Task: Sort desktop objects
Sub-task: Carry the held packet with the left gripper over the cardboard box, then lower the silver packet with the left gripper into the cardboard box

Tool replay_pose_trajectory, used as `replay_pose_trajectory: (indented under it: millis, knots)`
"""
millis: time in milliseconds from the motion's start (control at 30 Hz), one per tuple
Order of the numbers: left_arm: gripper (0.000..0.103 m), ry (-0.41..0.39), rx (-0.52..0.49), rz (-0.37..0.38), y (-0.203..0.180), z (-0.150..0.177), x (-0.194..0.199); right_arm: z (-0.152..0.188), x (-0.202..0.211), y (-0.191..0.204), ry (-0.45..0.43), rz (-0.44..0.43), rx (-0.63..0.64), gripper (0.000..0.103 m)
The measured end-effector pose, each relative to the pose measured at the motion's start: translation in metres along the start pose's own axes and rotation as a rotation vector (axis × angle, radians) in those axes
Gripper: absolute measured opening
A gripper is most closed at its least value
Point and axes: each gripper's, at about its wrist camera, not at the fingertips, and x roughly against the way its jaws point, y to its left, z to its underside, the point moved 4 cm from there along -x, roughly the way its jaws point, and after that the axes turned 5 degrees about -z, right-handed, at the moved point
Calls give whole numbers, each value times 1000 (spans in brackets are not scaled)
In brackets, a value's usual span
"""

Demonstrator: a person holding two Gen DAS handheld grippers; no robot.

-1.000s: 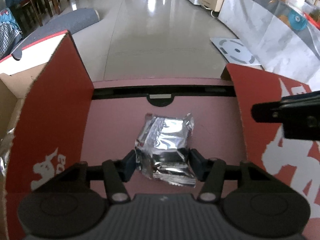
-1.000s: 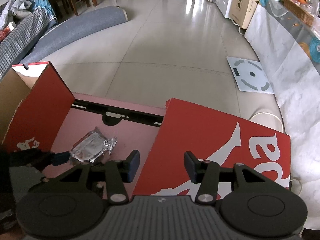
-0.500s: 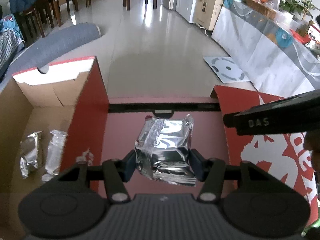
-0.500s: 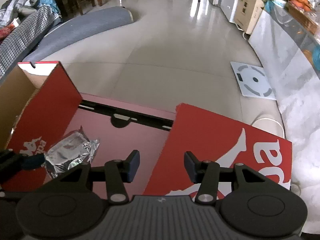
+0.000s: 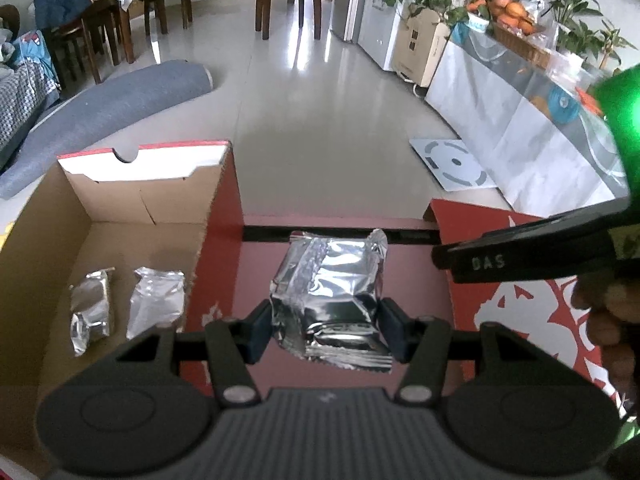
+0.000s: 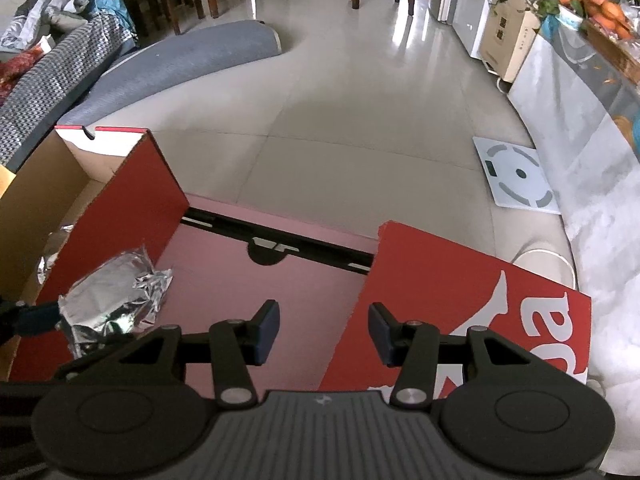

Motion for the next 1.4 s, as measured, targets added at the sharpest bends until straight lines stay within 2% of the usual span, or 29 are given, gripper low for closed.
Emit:
replay_pose_trajectory:
  millis: [633,967,1400]
  knots:
    - [54,-64,60,-27,55,-12,39,-6,-8,23,22,1,37,48]
    - [54,-53,93,-57,89,-6,42,-8,-11,36,32,-5,63,48]
    - [54,-16,127,-105,131,12,37,-6,-14,72,46,-60,118,48]
